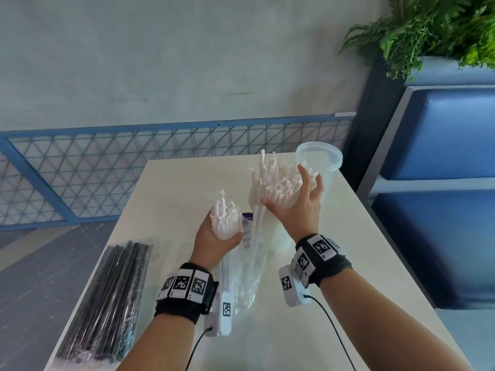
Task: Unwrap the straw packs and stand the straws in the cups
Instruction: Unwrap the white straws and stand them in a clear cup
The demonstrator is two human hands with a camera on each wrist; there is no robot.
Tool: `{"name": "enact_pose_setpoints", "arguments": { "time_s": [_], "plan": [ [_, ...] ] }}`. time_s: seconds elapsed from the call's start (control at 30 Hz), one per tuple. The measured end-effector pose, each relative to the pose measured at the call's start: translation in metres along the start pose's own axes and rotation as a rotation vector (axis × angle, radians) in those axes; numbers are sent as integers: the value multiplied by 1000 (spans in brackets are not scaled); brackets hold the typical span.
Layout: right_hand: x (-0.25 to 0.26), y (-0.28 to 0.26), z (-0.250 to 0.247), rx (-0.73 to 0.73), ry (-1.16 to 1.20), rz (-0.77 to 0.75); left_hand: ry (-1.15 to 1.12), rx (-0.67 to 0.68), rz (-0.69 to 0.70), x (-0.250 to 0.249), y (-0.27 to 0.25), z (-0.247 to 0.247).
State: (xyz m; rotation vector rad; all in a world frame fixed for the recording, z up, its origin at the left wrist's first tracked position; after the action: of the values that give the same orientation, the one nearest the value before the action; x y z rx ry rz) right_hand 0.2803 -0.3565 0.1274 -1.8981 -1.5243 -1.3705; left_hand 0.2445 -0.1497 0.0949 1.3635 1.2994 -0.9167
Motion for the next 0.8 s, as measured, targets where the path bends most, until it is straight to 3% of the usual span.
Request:
{"name": "enact_pose_setpoints", "arguments": {
  "time_s": [0.3, 0.43, 0.67, 0.8],
  "plan": [
    [2, 19, 8, 114, 35, 50, -26, 7, 7, 3, -1, -1],
    [6, 26, 5, 77, 38, 95, -37, 8, 7, 3, -1, 0],
    [42, 32, 0, 26, 60, -84, -31, 13, -3, 6, 0, -2],
    [52, 37, -1, 144, -33, -77, -29, 23, -2, 7, -1, -1]
  ]
}}
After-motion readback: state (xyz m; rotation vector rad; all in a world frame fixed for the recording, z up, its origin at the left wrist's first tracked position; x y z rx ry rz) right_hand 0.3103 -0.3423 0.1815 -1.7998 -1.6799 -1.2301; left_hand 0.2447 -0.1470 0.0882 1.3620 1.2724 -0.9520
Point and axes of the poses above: each hand's wrist, its own y-axis towards the middle knuckle, its own z-axis out of the palm, x = y × z, the point moved 6 cm from there along y, towards the middle knuckle, and after that the axes turned 5 degrees about z, right-handed, at the moved point
